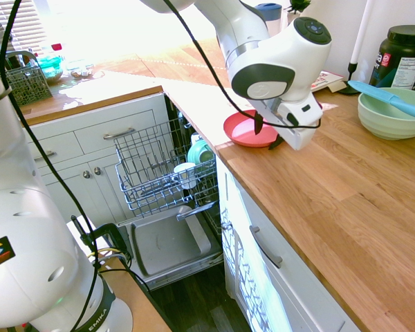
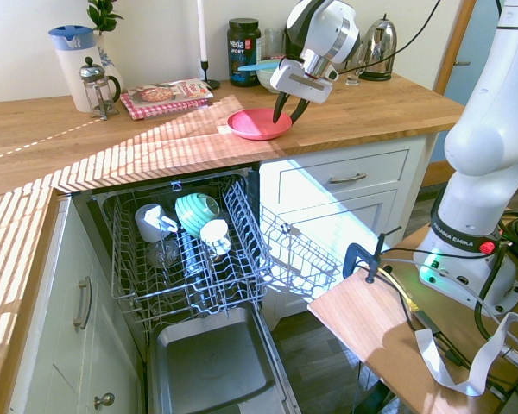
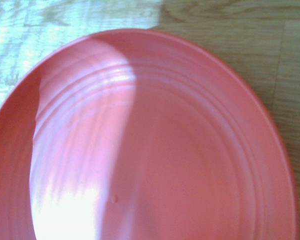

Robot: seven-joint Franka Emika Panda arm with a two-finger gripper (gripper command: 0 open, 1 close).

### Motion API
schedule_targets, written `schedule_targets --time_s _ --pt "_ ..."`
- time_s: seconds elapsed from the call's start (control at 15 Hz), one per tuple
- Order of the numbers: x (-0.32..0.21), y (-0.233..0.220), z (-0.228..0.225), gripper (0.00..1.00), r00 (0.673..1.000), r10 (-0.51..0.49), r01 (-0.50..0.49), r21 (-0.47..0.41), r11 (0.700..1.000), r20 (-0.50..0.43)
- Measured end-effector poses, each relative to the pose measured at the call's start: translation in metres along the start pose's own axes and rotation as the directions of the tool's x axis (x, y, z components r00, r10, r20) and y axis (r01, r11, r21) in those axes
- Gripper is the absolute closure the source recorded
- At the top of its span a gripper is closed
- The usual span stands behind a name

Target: Put the plate in the dishwasher

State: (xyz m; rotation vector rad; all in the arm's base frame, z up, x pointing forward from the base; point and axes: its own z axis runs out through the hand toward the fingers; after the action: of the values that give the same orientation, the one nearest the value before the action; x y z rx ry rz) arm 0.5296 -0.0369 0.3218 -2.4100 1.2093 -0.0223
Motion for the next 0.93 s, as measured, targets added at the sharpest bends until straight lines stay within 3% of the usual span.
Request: schedule_targets --time_s 0.67,0.93 --pt "0.004 -0.004 0.005 1.0 1.0 -0.015 0.016 -0.017 1.0 0.028" --pt "0.032 -0.011 -0.035 1.0 0.996 -0.091 0.089 -0.087 0.992 -0.017"
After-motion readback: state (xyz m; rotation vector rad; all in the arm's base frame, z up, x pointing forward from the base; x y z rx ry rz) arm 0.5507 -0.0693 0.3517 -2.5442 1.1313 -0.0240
